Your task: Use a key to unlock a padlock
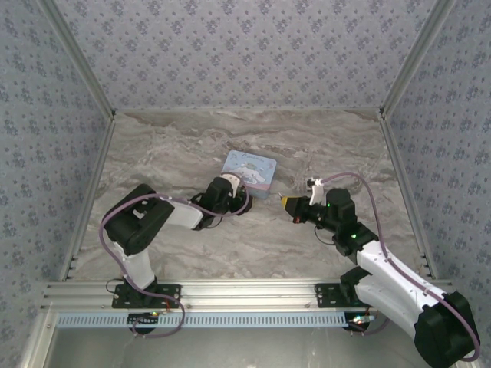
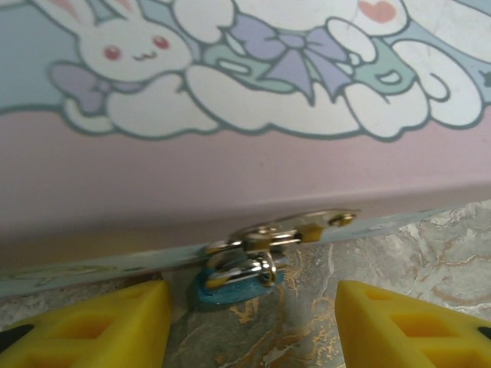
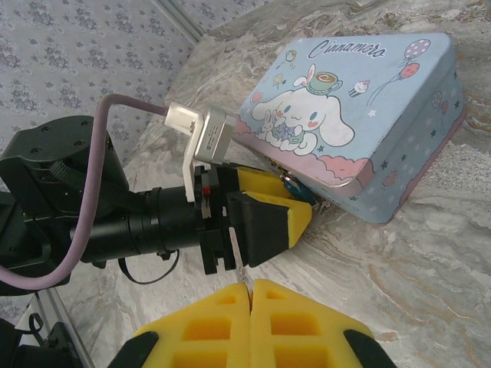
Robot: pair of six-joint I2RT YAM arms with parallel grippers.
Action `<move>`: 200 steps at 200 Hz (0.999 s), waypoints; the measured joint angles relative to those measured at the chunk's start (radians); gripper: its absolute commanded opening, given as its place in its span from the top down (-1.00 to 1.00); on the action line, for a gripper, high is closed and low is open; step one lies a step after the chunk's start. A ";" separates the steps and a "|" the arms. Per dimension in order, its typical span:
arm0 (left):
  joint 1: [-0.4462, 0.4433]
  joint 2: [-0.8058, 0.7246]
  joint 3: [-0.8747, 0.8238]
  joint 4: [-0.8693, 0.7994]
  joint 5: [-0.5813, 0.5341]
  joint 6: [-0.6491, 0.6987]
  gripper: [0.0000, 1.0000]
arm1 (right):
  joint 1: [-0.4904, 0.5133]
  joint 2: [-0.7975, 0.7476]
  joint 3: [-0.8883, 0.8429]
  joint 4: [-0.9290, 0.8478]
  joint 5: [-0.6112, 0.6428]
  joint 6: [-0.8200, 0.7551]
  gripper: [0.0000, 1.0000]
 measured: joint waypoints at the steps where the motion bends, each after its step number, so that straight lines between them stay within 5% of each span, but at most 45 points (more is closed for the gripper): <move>1: -0.001 0.000 0.000 0.000 0.000 -0.001 -0.13 | 0.000 0.000 0.000 0.000 0.000 0.000 1.00; 104: -0.015 0.039 0.042 -0.011 -0.089 -0.060 0.31 | -0.005 -0.009 0.000 -0.001 -0.008 0.000 1.00; 200: -0.019 0.008 0.042 -0.059 -0.040 -0.124 0.57 | 0.047 -0.002 -0.019 -0.002 0.042 -0.055 1.00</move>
